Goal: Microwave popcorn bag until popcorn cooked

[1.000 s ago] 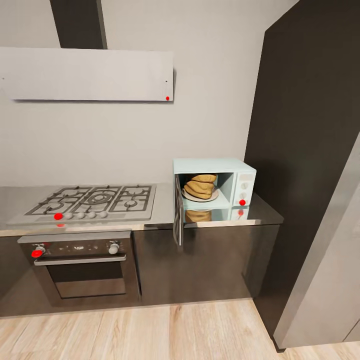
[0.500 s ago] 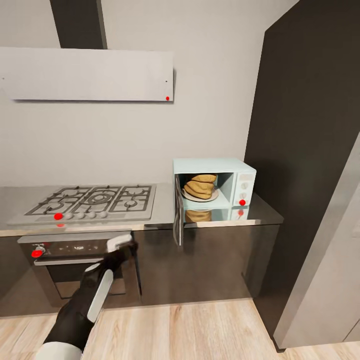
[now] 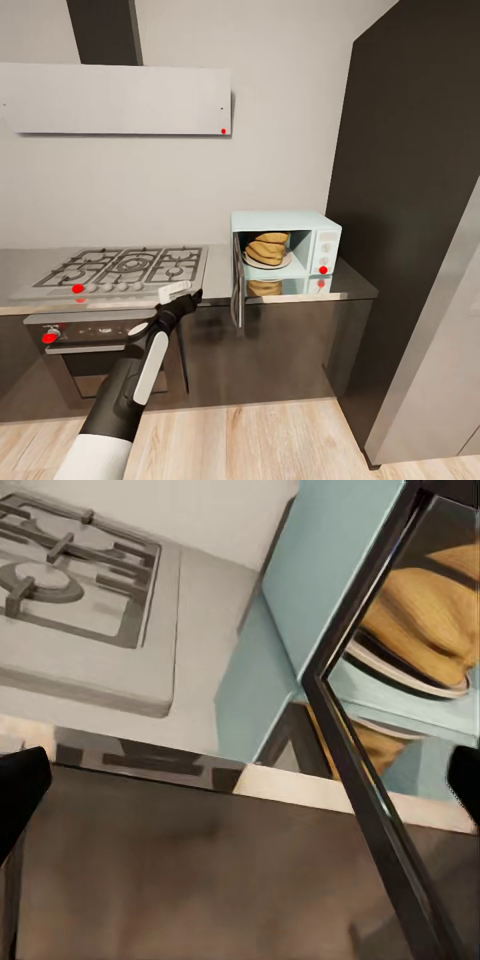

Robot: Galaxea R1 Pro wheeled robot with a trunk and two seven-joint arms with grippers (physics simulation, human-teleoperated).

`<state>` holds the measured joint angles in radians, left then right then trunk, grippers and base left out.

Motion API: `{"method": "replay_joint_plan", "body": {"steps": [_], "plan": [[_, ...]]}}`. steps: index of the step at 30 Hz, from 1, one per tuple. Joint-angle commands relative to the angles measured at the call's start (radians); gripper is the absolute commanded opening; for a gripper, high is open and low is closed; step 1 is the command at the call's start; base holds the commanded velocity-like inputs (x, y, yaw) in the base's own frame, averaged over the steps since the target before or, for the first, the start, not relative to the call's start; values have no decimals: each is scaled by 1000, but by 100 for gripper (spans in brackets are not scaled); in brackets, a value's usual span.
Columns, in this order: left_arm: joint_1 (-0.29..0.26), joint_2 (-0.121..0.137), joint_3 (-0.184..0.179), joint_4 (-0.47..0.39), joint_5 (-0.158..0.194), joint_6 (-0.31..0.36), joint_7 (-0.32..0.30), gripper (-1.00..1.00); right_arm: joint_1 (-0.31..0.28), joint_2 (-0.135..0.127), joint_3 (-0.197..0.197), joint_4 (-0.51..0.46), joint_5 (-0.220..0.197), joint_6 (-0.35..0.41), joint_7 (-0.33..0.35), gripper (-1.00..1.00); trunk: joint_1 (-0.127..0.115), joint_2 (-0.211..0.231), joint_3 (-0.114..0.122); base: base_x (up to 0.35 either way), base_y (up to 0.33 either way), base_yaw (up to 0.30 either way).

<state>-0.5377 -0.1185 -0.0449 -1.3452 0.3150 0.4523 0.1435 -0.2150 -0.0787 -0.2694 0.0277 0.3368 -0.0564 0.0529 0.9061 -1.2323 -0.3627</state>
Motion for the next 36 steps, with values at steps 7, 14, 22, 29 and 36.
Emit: {"method": "replay_joint_plan", "body": {"steps": [7,14,22,29,36], "plan": [[-1,0,-3,-2,15,5,8,100,-1,1,-9,3,4,-6,-7,100,0,-1,-1,169,0,0],[-1,0,-3,2,15,5,9,100,-1,1,-10,3,4,-6,-8,100,0,-1,-1,289,0,0],[-1,1,-6,10,14,4,0,100,-1,6,-12,3,2,-2,-9,100,0,-1,-1,41,0,-132],[-1,2,-6,11,12,2,-3,100,-1,7,-13,3,2,-2,-10,100,0,-1,-1,0,0,-252],[-1,2,-6,13,8,2,8,100,-1,11,-13,3,2,-3,-11,100,0,-1,-1,0,0,-253]]}}
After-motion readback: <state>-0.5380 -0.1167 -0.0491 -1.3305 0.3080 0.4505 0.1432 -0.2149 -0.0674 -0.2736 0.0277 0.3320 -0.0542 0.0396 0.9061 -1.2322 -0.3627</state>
